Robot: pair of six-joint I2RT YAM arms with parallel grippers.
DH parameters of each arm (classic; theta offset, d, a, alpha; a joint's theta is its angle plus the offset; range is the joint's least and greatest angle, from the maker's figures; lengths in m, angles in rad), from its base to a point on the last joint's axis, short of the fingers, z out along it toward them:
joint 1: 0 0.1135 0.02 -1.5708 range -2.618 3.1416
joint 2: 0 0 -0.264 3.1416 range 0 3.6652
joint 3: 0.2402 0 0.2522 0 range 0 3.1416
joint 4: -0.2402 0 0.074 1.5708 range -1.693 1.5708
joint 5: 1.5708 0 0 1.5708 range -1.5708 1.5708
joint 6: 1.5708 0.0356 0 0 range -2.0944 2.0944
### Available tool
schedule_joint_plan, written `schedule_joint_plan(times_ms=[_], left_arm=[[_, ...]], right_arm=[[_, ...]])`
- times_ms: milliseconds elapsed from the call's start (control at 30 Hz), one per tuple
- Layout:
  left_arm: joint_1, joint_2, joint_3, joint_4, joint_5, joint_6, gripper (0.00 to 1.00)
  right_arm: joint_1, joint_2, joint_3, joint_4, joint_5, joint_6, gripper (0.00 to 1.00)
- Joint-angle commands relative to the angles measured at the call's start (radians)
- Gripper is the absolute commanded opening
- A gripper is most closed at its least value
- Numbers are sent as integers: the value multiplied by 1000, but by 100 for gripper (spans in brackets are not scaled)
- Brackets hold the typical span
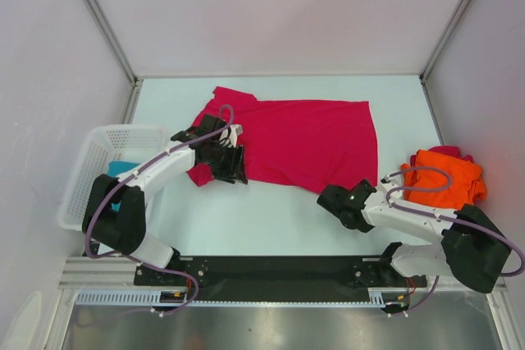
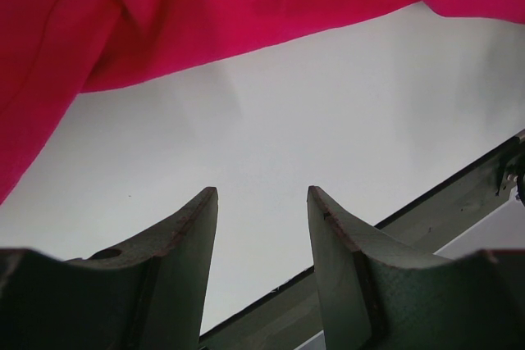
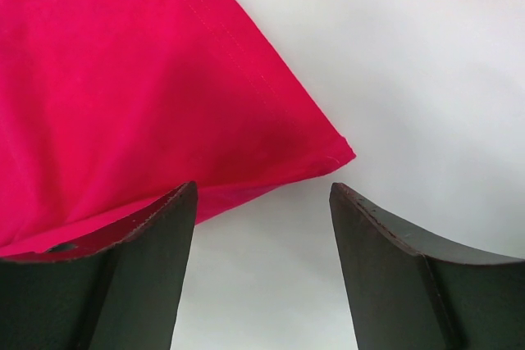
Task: Fold and stack the t-shirts
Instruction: Fold the flattened tshirt in 1/3 of the way
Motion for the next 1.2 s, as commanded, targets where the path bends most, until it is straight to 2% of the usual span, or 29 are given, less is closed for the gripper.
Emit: schedule_joint_plan(times_ms=[0,467,1000,1067,1100,1133,1167], left_arm=[[-6,-41,-12,25,19,23,53],[-4,-33,-14,30,22,26,53],[-4,-44,-20,35,24,27,52],[-4,-42,-18,35,26,27,52],[-4,-42,-18,35,27,27,52],[-4,-42,-18,35,24,27,52],[-4,-44,-18,33,24,27,52]], right_arm=[[2,30,-2,-23,20,31,72],[-40,67,-30,83,1,-61,63],[-120,92,-19,106,13,-136,65],[-120,101,-22,129,7,-156,57],[-120,107,-23,141,3,-167,46],[-119,109,-23,153,1,-170,15],[-119,112,-23,153,-3,-167,0]])
